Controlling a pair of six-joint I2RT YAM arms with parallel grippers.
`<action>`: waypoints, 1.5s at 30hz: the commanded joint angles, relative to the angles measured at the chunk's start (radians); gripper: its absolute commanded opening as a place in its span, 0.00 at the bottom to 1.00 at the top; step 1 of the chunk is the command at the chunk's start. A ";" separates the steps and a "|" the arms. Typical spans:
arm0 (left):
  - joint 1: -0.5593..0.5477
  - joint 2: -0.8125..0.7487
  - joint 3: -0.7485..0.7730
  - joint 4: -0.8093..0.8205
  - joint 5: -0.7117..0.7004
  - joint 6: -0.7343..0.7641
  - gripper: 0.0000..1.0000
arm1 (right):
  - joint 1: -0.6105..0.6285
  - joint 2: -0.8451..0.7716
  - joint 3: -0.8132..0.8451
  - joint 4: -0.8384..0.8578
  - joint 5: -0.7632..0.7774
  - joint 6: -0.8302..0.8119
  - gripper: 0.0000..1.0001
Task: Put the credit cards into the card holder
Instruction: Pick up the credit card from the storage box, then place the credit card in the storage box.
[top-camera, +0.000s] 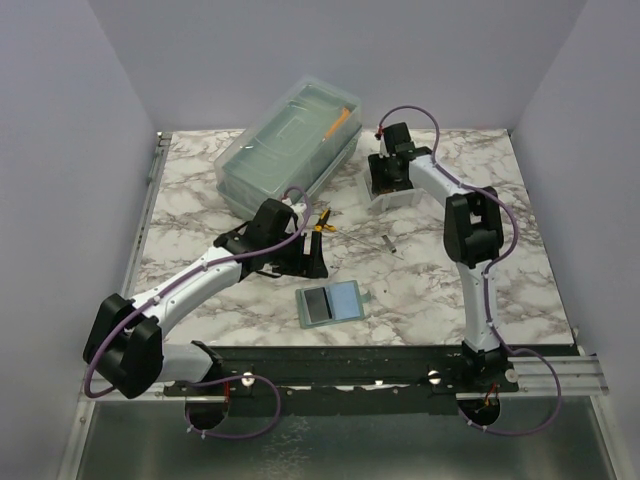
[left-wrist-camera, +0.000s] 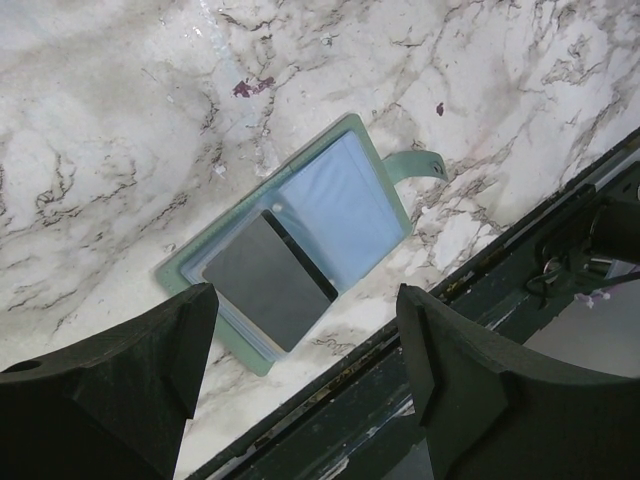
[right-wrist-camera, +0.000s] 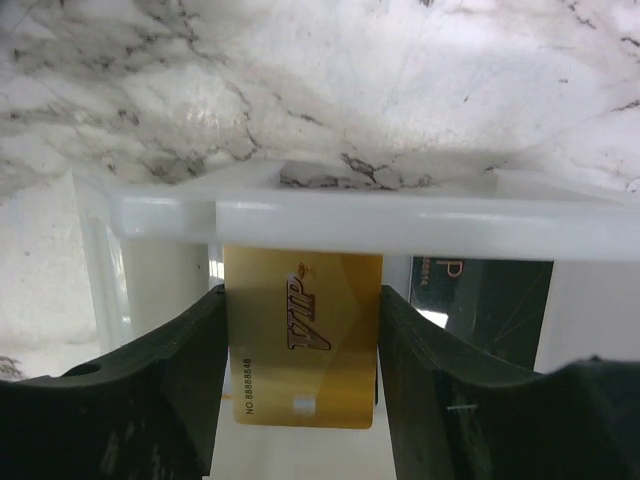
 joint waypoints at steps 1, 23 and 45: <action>-0.003 0.011 0.048 0.000 -0.015 -0.025 0.79 | -0.008 -0.114 -0.095 0.112 -0.024 -0.023 0.48; -0.006 0.321 0.455 0.189 0.059 -0.230 0.77 | -0.234 -0.330 -0.389 0.458 -0.594 0.351 0.25; 0.042 0.928 1.176 0.100 0.135 -0.170 0.71 | -0.297 -0.261 -0.388 0.657 -1.042 0.664 0.16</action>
